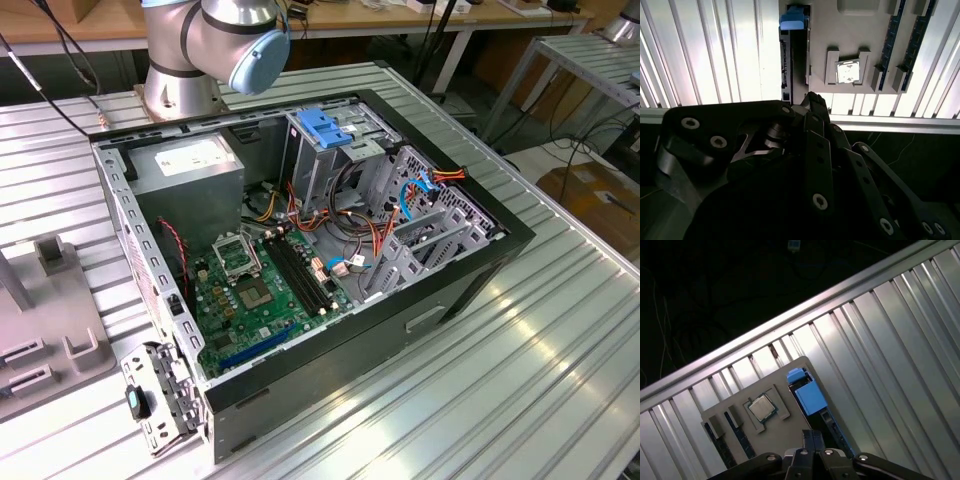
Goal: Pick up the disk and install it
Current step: 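Pick up the disk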
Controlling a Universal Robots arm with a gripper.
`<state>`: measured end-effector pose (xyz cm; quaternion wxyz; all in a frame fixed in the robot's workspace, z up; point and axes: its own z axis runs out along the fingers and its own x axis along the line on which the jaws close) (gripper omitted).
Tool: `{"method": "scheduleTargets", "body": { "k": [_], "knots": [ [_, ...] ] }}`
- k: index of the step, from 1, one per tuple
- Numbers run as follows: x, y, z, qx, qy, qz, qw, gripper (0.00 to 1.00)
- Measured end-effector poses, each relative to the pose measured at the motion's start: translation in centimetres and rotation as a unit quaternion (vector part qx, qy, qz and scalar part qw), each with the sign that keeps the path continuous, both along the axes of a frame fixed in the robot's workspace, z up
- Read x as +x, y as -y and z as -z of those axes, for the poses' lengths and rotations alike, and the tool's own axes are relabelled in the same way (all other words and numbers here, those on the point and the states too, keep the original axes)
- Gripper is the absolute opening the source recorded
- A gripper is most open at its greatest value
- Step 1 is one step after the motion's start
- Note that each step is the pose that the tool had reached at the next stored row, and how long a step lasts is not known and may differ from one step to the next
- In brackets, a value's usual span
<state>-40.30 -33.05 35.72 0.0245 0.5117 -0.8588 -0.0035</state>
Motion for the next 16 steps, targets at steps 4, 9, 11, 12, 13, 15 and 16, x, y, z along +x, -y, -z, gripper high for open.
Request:
{"method": "scheduleTargets", "body": {
  "k": [4,9,11,12,13,15,16],
  "knots": [
    [0.00,0.00,0.00,0.0000,0.0000,-0.001,1.00000,0.11],
    [0.00,0.00,0.00,0.0000,0.0000,-0.002,1.00000,0.11],
    [0.00,0.00,0.00,0.0000,0.0001,-0.009,0.99996,0.11],
    [0.00,0.00,0.00,0.0000,0.0002,-0.013,0.99992,0.11],
    [0.00,0.00,0.00,0.0000,0.0003,-0.018,0.99983,0.11],
    [0.00,0.00,0.01,0.0000,0.0004,-0.025,0.99968,0.11],
    [0.00,0.00,0.00,0.0000,0.0004,-0.029,0.99957,0.11]
  ]
}}
